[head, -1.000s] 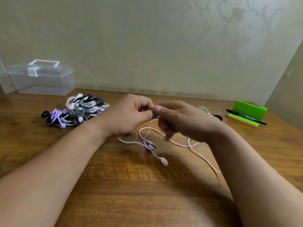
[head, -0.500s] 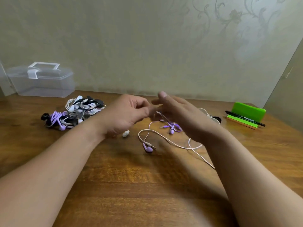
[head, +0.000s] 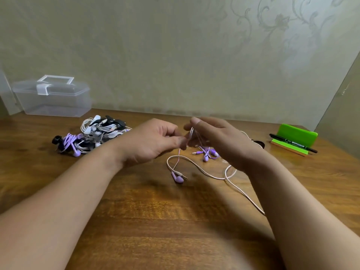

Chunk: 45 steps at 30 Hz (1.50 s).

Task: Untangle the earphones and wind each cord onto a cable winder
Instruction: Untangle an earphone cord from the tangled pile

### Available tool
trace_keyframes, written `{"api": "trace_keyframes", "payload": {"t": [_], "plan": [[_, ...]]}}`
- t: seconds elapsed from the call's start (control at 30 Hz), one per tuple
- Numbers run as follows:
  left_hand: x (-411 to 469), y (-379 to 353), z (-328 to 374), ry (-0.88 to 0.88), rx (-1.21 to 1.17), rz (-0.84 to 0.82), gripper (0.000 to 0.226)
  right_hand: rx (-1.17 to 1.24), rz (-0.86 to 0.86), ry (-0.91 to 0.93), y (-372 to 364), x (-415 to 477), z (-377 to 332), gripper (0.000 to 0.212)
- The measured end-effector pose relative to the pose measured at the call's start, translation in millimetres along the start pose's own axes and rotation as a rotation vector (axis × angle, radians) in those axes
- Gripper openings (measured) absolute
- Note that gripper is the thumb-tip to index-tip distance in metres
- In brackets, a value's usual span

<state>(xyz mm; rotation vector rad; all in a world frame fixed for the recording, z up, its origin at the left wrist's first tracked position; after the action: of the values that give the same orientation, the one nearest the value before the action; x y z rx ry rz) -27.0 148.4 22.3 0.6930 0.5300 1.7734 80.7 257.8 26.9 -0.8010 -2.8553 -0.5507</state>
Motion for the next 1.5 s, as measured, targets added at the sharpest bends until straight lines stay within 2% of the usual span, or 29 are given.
{"api": "trace_keyframes", "payload": {"t": [0.1,0.17,0.27,0.37,0.53,0.6,0.7,0.83,1.07,1.17,1.37,1.5], "plan": [[4,0,0,-0.032,0.11,0.044,0.02,0.064,-0.111,-0.058,-19,-2,1,0.046],[5,4,-3,-0.041,0.13,0.071,0.019,0.015,-0.136,-0.083,-21,-4,3,0.04],[4,10,-8,-0.015,0.144,0.103,0.018,-0.111,-0.09,-0.091,-9,-2,4,0.026],[4,10,-6,-0.027,0.162,0.109,0.017,-0.096,0.0,-0.04,5,-1,-3,0.016],[6,7,-6,-0.032,0.243,0.1,0.018,-0.41,0.034,0.113,-1,-5,-18,0.036],[6,6,-6,-0.028,0.258,0.091,0.02,-0.336,-0.004,0.106,-6,-4,-15,0.04],[6,8,-7,-0.052,0.252,0.112,0.018,-0.12,-0.14,-0.054,-21,-2,5,0.026],[5,9,-13,0.003,0.063,0.09,0.017,-0.275,-0.075,0.031,-9,-1,-4,0.024],[-2,-14,-16,0.089,-0.35,-0.157,0.035,-0.081,0.144,0.103,28,2,-8,0.028],[-6,-25,-9,0.093,-0.429,-0.233,0.031,-0.052,0.185,0.122,27,3,-7,0.026],[-5,-32,-1,0.047,-0.544,-0.259,0.042,0.01,0.272,0.164,31,5,-2,0.023],[0,-29,2,-0.002,-0.665,-0.179,0.046,0.121,0.27,0.119,34,9,9,0.029]]}}
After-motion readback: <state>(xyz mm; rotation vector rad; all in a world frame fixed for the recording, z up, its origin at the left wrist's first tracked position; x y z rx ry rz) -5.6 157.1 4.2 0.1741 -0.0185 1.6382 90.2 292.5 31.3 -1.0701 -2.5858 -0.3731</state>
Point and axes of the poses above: each hand's wrist, its own x-axis towards the middle knuckle, its own y-axis out of the back of the hand, z = x × y, the point moved 8 cm from there along x, towards the middle knuckle, and after that the axes turned 10 degrees about x, right-handed, at the moved point
